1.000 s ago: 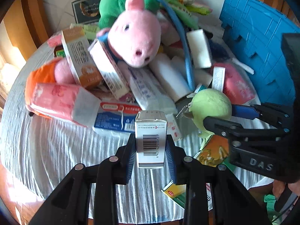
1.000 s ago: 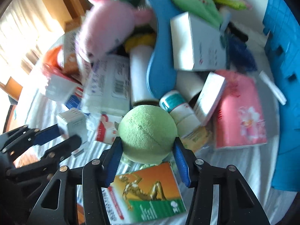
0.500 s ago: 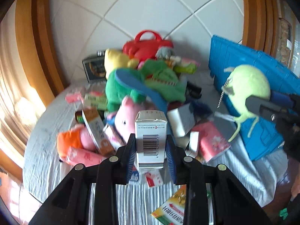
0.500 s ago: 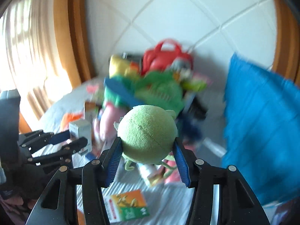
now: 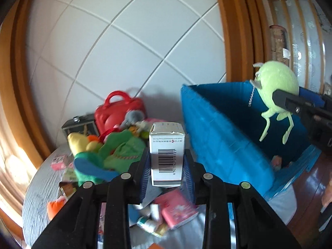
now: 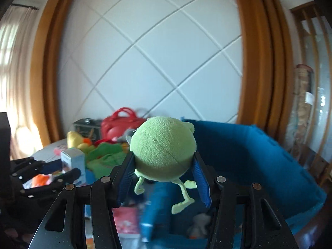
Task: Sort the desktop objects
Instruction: 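Carry the white box and the green plush toy over the blue crate with both tools, then open the right tool to drop the green plush toy into the crate, then withdraw both tools from the crate back toward the pile, then grasp the white-and-red box with the left tool while the right tool grasps the white pill bottle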
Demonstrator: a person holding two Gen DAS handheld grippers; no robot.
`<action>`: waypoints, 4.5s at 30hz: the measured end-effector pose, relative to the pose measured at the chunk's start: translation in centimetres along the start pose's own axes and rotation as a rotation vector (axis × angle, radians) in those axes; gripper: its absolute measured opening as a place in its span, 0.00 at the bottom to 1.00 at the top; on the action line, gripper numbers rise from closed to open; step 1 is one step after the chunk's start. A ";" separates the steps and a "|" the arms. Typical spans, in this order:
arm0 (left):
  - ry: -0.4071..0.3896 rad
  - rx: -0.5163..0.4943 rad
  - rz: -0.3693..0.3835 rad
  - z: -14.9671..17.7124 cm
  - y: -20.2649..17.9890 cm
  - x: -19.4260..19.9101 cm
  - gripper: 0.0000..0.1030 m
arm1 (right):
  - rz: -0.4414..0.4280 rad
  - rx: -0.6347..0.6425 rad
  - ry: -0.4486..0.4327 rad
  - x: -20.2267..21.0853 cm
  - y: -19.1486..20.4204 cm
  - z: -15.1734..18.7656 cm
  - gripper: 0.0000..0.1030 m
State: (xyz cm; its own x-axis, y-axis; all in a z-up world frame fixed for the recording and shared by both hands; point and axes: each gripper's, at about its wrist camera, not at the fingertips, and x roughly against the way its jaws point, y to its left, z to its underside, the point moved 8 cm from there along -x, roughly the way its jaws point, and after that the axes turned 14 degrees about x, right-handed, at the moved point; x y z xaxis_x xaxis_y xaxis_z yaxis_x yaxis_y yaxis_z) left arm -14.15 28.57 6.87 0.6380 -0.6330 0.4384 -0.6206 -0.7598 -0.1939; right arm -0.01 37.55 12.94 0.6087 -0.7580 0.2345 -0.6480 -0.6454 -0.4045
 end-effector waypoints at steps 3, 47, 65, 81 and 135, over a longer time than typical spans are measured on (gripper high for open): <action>-0.023 -0.027 0.021 -1.4 -4.6 -0.5 0.29 | 0.062 0.003 0.009 -0.1 -4.1 1.0 0.52; 0.278 -0.077 -0.085 1.1 -21.8 -11.8 0.60 | 0.128 0.183 0.513 -9.8 -19.1 13.2 0.54; 0.132 0.005 0.006 -0.3 -19.0 -5.5 0.64 | 0.140 0.058 0.338 -3.7 -19.0 10.4 1.00; -0.001 0.168 -0.065 0.8 -6.8 0.5 0.72 | -0.049 -0.030 0.062 1.7 -8.5 5.2 1.00; 0.680 0.294 -0.252 28.9 21.1 -15.2 0.59 | -0.474 0.124 0.648 -13.1 25.3 22.7 0.73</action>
State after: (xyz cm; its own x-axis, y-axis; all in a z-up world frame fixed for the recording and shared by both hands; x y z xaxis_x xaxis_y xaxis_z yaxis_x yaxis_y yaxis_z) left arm -23.82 17.87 -29.30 0.2652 -0.2786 0.9231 -0.2875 -0.9366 -0.2001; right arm -14.00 33.33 -20.42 0.3946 -0.3350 0.8556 -0.3088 -0.9254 -0.2199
